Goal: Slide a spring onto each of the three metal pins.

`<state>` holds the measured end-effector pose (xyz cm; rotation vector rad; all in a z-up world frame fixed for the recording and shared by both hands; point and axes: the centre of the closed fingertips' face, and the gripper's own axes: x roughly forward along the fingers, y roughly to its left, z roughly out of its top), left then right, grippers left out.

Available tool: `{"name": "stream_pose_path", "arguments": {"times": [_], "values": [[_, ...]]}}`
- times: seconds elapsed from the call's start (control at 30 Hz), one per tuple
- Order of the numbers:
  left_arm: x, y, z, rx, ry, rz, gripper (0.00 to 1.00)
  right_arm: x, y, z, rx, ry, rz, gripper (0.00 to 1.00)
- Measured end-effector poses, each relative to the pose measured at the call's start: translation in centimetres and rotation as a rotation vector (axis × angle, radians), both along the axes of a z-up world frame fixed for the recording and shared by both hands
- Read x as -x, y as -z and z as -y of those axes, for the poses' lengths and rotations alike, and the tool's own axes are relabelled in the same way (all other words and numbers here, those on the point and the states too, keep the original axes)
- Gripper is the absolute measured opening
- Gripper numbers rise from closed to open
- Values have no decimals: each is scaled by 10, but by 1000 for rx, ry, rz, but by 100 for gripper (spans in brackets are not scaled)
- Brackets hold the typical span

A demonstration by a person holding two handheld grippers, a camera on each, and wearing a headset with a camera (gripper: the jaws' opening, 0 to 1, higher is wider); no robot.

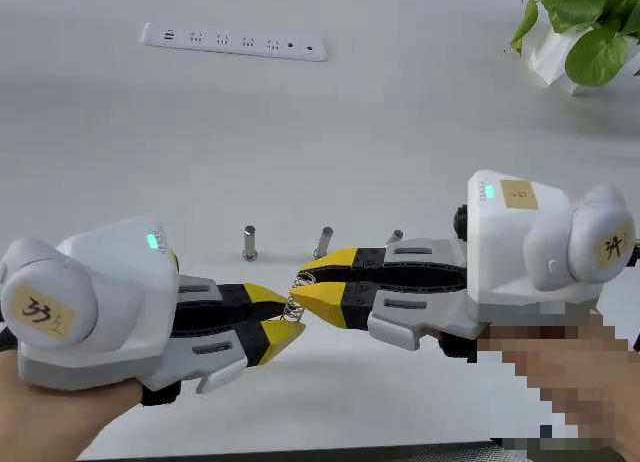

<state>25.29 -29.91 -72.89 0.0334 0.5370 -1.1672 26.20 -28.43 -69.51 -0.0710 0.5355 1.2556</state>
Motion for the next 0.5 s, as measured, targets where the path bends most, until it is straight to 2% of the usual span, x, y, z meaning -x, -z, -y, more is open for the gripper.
{"name": "stream_pose_path", "arguments": {"times": [0.3, 0.43, 0.5], "values": [[0, -2, 1, 7, 14, 9, 7, 4, -1, 1, 42, -55, -3, 8], [-1, -4, 2, 9, 18, 15, 7, 9, 1, 3, 89, -105, -3, 15], [0, -4, 2, -4, 31, 26, 7, 10, -1, 5, 116, -147, 18, 15]]}}
